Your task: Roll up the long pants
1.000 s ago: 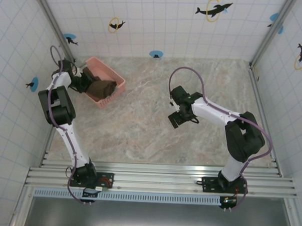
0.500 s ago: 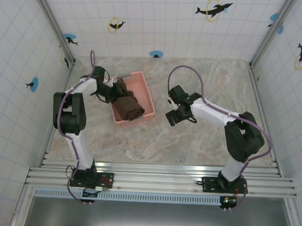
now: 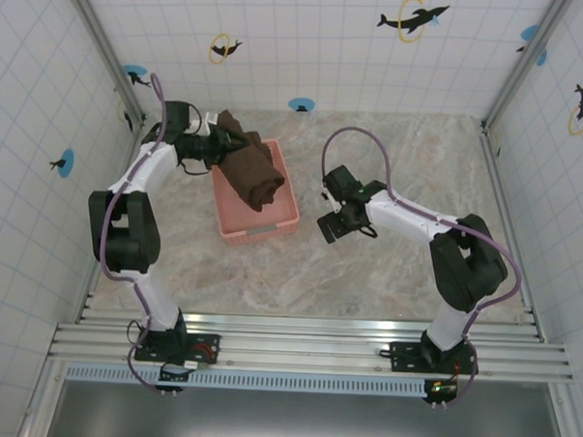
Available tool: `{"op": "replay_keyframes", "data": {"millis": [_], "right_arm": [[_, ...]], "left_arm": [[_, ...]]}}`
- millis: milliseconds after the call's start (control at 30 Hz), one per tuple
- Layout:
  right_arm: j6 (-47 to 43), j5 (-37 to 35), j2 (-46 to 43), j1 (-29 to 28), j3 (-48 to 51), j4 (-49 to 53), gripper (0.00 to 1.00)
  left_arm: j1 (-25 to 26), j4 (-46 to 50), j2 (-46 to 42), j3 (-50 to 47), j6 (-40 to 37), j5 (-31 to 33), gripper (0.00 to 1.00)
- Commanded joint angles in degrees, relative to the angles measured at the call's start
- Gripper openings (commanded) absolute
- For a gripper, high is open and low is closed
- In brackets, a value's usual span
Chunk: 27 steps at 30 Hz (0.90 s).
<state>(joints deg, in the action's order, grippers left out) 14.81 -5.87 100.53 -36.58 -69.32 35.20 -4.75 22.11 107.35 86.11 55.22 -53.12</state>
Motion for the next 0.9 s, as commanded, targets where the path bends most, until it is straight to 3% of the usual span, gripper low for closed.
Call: {"op": "replay_keyframes", "data": {"millis": [0, 333, 633, 867], "right_arm": [[0.1, 0.3, 0.3, -0.4, 1.5, -0.8, 0.99], [0.2, -0.6, -2.7, -0.3, 4.4, -0.2, 0.99], [1.0, -0.9, -4.3, -0.1, 6.6, -1.1, 0.99], [1.0, -0.5, -4.0, -0.1, 6.4, -1.6, 0.99]], "left_arm": [[0.6, -10.2, 1.3, -1.3, 5.2, -3.9, 0.0], [1.0, -12.3, 10.2, 1.1, 3.2, -6.2, 0.0], [0.9, 9.0, 12.1, 6.7, -12.8, -4.6, 0.0], [0.9, 21.7, 15.8, 9.2, -22.8, 2.6, 0.0]]}}
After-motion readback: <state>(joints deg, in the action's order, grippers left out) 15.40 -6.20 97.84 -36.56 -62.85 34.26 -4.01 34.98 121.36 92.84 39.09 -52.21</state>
